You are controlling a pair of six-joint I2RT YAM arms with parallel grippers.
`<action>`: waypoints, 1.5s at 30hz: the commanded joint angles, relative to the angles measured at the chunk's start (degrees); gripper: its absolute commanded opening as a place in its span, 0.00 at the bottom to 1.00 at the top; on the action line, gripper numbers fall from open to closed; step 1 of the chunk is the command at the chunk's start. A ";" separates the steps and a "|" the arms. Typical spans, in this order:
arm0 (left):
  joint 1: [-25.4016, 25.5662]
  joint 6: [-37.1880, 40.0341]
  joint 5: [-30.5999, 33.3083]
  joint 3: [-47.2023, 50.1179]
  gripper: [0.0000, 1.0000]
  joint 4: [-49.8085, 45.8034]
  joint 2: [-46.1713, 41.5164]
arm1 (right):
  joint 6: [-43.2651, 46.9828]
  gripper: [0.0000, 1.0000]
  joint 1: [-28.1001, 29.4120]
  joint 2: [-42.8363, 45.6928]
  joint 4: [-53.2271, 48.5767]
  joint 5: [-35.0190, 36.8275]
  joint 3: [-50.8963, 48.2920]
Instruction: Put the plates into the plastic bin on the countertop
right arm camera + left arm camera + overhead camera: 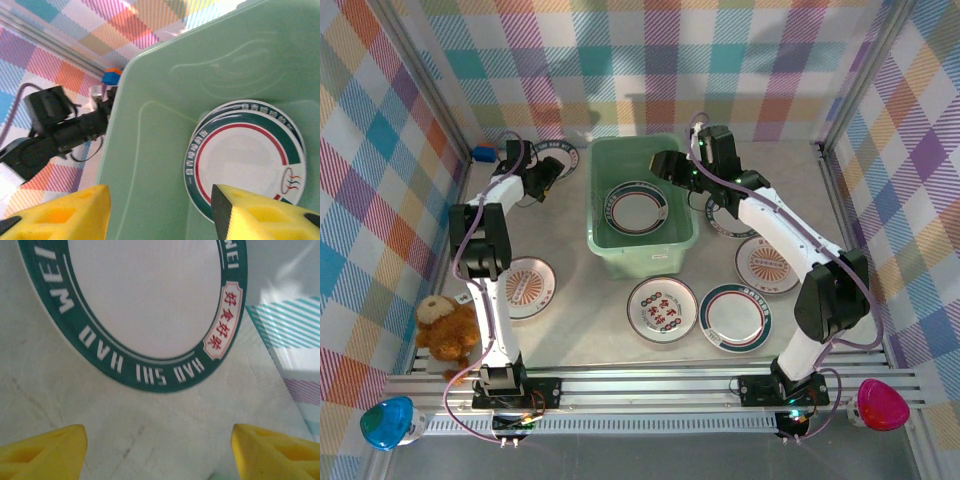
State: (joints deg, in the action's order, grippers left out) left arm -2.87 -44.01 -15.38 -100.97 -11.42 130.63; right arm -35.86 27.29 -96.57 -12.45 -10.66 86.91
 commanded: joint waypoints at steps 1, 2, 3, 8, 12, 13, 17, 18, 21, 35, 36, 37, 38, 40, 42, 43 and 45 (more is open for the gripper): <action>-0.90 -2.01 -1.38 -3.43 0.75 5.30 3.02 | 0.37 0.55 -0.89 -0.97 3.23 -4.04 -0.07; -0.91 -2.49 -1.42 -4.25 0.75 5.85 3.96 | 0.03 0.55 -1.13 -1.35 3.27 -4.32 0.00; -0.91 -2.86 -1.37 -5.06 0.75 5.99 4.70 | -0.27 0.55 -1.37 -1.63 3.33 -4.68 -0.07; -0.91 -4.40 -0.75 -7.57 0.74 6.51 7.82 | -0.59 0.54 -2.05 -3.15 2.63 -5.21 0.61; -0.91 -5.48 1.05 -6.78 0.73 7.07 8.66 | -0.96 0.54 -2.24 -4.09 2.08 -4.90 0.74; -0.90 -5.95 1.50 -6.31 0.72 7.63 8.65 | -1.17 0.54 -2.28 -4.25 2.04 -4.90 0.76; -0.91 -8.59 3.10 -3.09 0.65 10.93 8.26 | -1.80 0.54 -2.41 -4.94 1.83 -5.41 0.94; -0.87 -9.23 3.71 -2.03 0.62 11.55 7.98 | -1.93 0.54 -2.41 -5.11 1.68 -5.47 0.98; -0.91 -10.63 5.23 1.31 0.51 13.89 6.72 | -2.24 0.54 -2.42 -5.20 1.56 -5.52 1.12; -1.14 -14.96 6.53 8.30 0.18 20.18 3.80 | -4.40 0.52 -2.33 -2.27 1.48 -5.35 -1.01; -1.17 -14.90 6.51 8.97 0.16 20.41 3.22 | -4.42 0.52 -2.26 -1.80 1.46 -5.10 -1.40; -1.21 -14.37 6.13 9.86 0.15 21.08 2.56 | -4.53 0.52 -2.24 -1.28 1.46 -4.91 -1.77; -1.26 -14.11 5.70 10.52 0.13 21.18 1.95 | -4.72 0.52 -2.11 -0.73 1.44 -4.60 -2.24; -1.50 -14.10 4.19 11.62 0.10 21.43 1.07 | -5.52 0.51 -2.15 0.48 1.84 -4.20 -3.42; -1.61 -13.76 3.81 13.04 0.06 21.39 -0.22 | -6.18 0.51 -1.84 1.96 2.80 -3.83 -5.03; -1.69 -13.66 3.58 14.02 0.04 21.82 -1.04 | -6.32 0.51 -1.65 2.89 3.05 -3.60 -5.78; -1.69 -13.67 2.65 15.87 0.02 22.39 -2.44 | -6.24 0.51 -1.13 4.48 3.29 -2.79 -6.89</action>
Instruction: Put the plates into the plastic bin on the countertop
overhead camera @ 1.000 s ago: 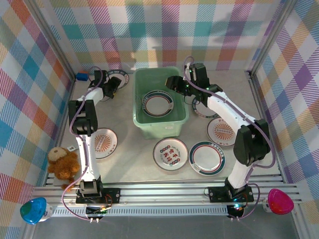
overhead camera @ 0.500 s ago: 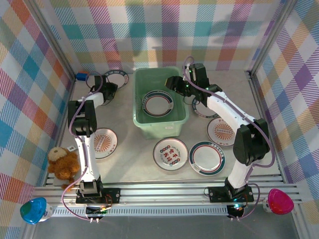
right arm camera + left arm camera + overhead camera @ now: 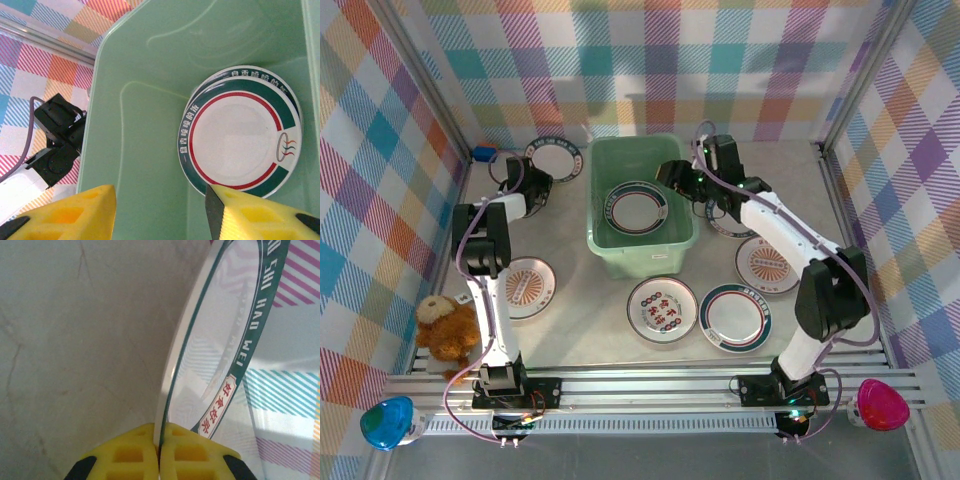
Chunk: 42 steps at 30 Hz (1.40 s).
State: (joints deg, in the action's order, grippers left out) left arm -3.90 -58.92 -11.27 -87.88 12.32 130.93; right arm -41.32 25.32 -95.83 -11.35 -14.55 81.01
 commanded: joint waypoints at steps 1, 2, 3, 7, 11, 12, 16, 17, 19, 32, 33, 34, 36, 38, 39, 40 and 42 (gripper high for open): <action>-0.67 1.34 -2.17 3.74 0.02 -1.33 -3.70 | -0.70 0.51 1.16 4.79 2.29 1.78 -1.65; -0.60 1.35 -2.84 4.77 0.01 -1.26 -4.81 | -0.69 0.51 1.41 5.79 2.46 2.26 -2.42; -0.58 1.69 -3.37 5.88 0.01 -1.08 -5.84 | -0.68 0.51 1.71 6.67 2.68 2.68 -3.12; -0.55 4.69 -4.93 9.56 0.00 -3.16 -11.96 | -0.95 0.51 2.88 10.37 3.66 4.54 -6.16; -0.82 9.36 -6.06 12.25 0.00 -6.84 -18.57 | -2.53 0.51 3.54 13.56 4.13 6.61 -9.05; -1.06 10.09 -6.49 13.15 0.00 -7.17 -20.31 | -2.92 0.51 3.55 14.19 4.57 6.64 -9.79; -1.81 12.45 -8.39 15.60 0.00 -9.12 -26.79 | -3.76 0.51 3.85 15.82 5.70 6.72 -10.94; -1.81 13.52 -8.58 15.80 0.00 -10.32 -28.54 | -3.77 0.51 3.98 16.09 5.95 6.80 -11.04; -2.05 15.23 -8.87 16.06 0.00 -12.22 -31.74 | -3.75 0.51 4.45 16.54 6.25 7.21 -11.16; -4.54 19.20 -16.58 9.09 0.00 -18.51 -44.29 | -3.76 0.51 6.12 13.76 9.99 4.20 -7.58; -4.32 18.57 -18.64 7.91 0.00 -18.70 -44.19 | -3.87 0.51 6.14 13.09 10.40 3.48 -6.79; -4.03 18.33 -20.21 7.07 0.00 -18.82 -44.31 | -4.23 0.51 6.14 12.51 10.77 2.94 -6.22; -3.06 18.16 -23.31 5.74 0.00 -18.92 -45.01 | -5.22 0.51 6.23 11.37 12.61 1.32 -5.14; -2.13 17.98 -25.69 4.79 0.00 -19.29 -45.69 | -6.62 0.51 6.23 10.40 14.86 -0.44 -4.36; -1.37 17.96 -26.41 4.57 0.00 -19.60 -46.05 | -7.35 0.51 6.30 9.79 16.47 -1.57 -4.00; -0.68 17.96 -26.98 4.44 0.00 -19.87 -46.35 | -7.98 0.51 6.36 9.20 17.59 -2.39 -3.54; 1.15 17.88 -27.91 4.60 0.00 -20.47 -46.97 | -8.90 0.51 6.53 7.86 19.57 -3.74 -2.27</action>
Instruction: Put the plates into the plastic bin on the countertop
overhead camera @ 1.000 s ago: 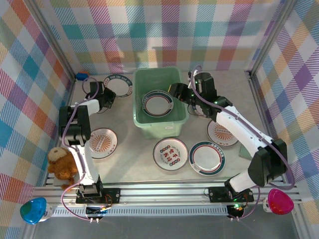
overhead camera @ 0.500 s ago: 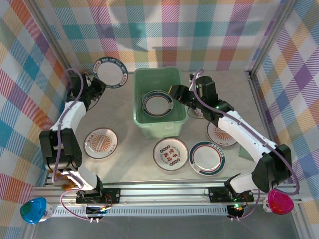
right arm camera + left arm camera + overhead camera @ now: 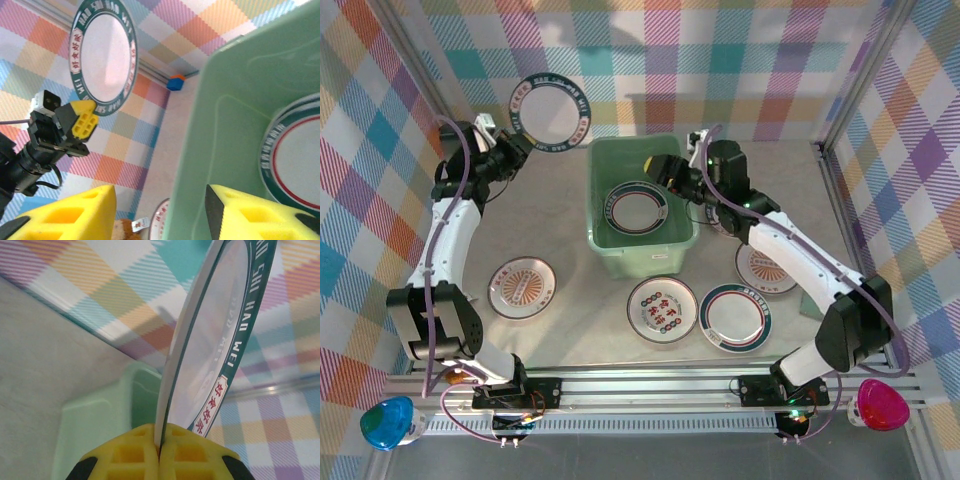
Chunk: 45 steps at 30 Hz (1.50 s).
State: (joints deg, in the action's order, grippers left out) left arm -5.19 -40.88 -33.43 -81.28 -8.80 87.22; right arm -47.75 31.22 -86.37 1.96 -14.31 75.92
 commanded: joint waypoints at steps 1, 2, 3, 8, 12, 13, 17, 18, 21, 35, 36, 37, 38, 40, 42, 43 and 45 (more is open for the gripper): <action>3.31 -0.08 -5.89 -1.74 0.00 0.55 -3.57 | -2.69 0.51 0.76 -2.21 6.37 -4.14 3.43; 4.26 -0.06 -5.92 -1.51 0.00 0.41 -3.87 | -2.70 0.51 0.96 -2.92 6.75 -4.32 4.12; 5.10 -0.03 -5.86 -1.34 0.00 0.28 -4.11 | -2.77 0.51 1.13 -3.62 7.00 -4.41 4.65; 7.59 -0.67 -5.64 -0.77 0.00 0.27 -4.87 | -5.69 0.50 1.30 -6.31 10.44 -3.94 5.74; 9.81 -1.01 -5.86 -1.01 0.00 0.10 -4.78 | -7.96 0.48 1.36 -7.23 15.16 -2.02 4.06; 10.15 -1.04 -5.86 -1.15 0.00 0.01 -4.70 | -7.85 0.48 1.46 -7.48 15.06 -1.75 4.11; 11.34 -1.37 -5.94 -1.21 0.00 -0.16 -4.78 | -6.97 0.47 1.53 -7.81 14.42 -0.20 4.25; 11.64 -1.38 -5.92 -1.32 0.00 -0.23 -4.78 | -6.76 0.46 1.45 -7.94 13.93 0.50 4.39; 12.43 -1.24 -5.85 -1.61 0.00 -0.60 -4.78 | -6.59 0.44 1.49 -8.25 13.25 2.19 4.33; 14.51 -0.09 -4.81 -2.28 0.00 -3.07 -4.34 | -11.79 0.26 1.50 -9.65 17.73 6.69 2.10; 14.52 0.18 -4.63 -2.36 0.00 -3.53 -4.28 | -12.09 0.22 1.53 -9.48 17.69 6.88 1.97; 14.51 0.34 -4.41 -2.45 0.00 -4.03 -4.27 | -12.31 0.17 1.48 -9.44 17.73 6.96 1.88; 14.51 0.58 -4.11 -2.48 0.00 -4.58 -4.21 | -12.64 0.13 1.56 -9.35 17.79 7.05 1.73; 14.51 0.92 -3.91 -2.58 0.02 -5.02 -4.01 | -13.60 0.11 1.65 -9.05 17.92 7.60 1.41; 14.51 0.81 -4.16 -2.81 0.11 -5.31 -3.60 | -14.36 0.04 1.90 -8.93 17.98 8.25 1.16; 14.51 0.87 -4.19 -3.00 0.16 -5.46 -3.42 | -14.52 0.03 1.99 -8.83 18.00 8.62 1.04; 14.51 1.22 -3.96 -3.42 0.21 -5.95 -3.04 | -14.63 0.01 2.35 -8.36 17.75 9.45 0.85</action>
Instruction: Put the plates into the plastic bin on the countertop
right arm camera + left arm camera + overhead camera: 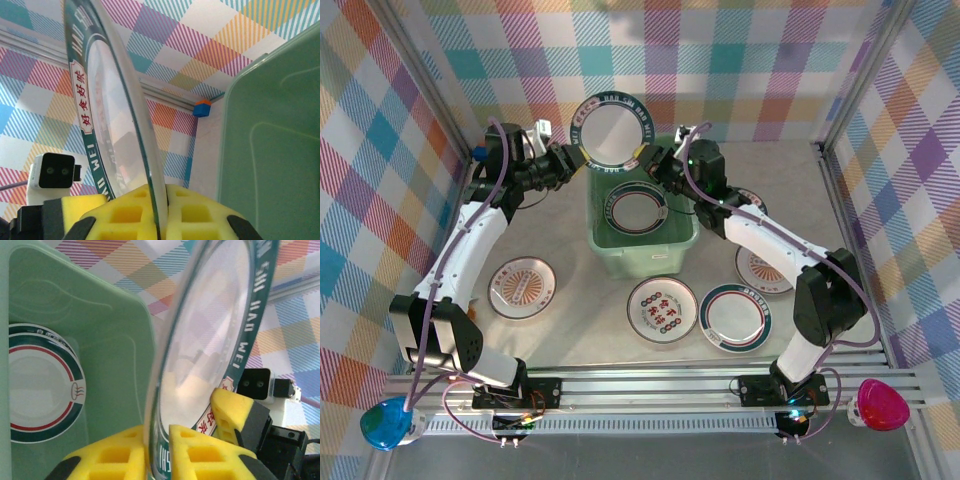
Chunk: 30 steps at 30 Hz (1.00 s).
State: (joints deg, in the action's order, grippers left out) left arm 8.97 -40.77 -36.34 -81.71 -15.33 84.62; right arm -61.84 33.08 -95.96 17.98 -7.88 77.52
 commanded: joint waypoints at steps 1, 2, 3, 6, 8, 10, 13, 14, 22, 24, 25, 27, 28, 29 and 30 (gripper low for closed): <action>0.34 1.36 -0.92 -3.37 0.25 0.21 -0.20 | -0.79 0.00 0.58 1.41 1.34 3.66 -0.88; 0.35 1.77 -0.73 -4.10 0.35 -0.13 0.09 | -1.27 0.00 0.75 1.79 1.32 4.47 -1.24; 0.34 2.30 -0.31 -4.76 0.47 -2.27 0.41 | -1.66 0.00 0.84 2.21 1.72 5.17 -1.87; 0.19 3.54 1.80 -5.93 0.69 -3.68 0.55 | -2.80 0.00 1.15 3.68 1.99 7.84 -3.60; -0.32 4.20 3.19 -6.42 0.79 -3.98 0.26 | -2.76 0.00 1.41 5.04 1.04 10.07 -4.70; -1.12 4.39 4.86 -6.44 0.83 -4.17 -0.20 | -2.41 0.00 1.89 6.40 -1.52 12.79 -5.24; -2.89 4.84 6.29 -6.35 0.85 -5.06 -0.66 | -2.74 0.00 2.91 7.82 -7.15 16.88 -5.49; -3.59 5.00 6.61 -6.16 0.85 -5.55 -0.85 | -3.63 0.00 3.20 7.98 -10.09 18.52 -4.62; -7.87 6.60 8.26 -3.33 0.86 -7.70 -2.10 | -11.13 0.00 5.94 6.14 -34.09 27.85 3.03; -8.59 7.02 8.34 -3.13 0.86 -7.96 -1.66 | -15.59 0.00 5.94 4.86 -37.93 28.03 3.75; -8.76 7.11 8.43 -3.10 0.86 -7.96 -1.36 | -16.61 0.00 5.94 3.91 -39.72 27.65 4.76; -8.97 7.28 8.56 -3.06 0.86 -7.96 -0.59 | -17.06 0.00 6.23 1.48 -43.56 27.42 8.12; -9.05 7.29 8.43 -3.10 0.86 -8.04 -0.18 | -17.23 0.00 6.37 0.55 -44.58 27.48 9.20; -9.14 7.29 8.31 -3.18 0.86 -8.13 0.38 | -17.85 0.00 6.45 -0.48 -45.43 27.32 10.09; -9.21 7.29 8.09 -3.34 0.86 -8.21 0.90 | -18.83 0.00 6.47 -1.33 -46.08 27.30 10.73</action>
State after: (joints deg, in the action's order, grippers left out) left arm 0.56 -34.83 -27.94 -85.32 -22.57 84.64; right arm -76.79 39.13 -95.15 -23.29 17.69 84.99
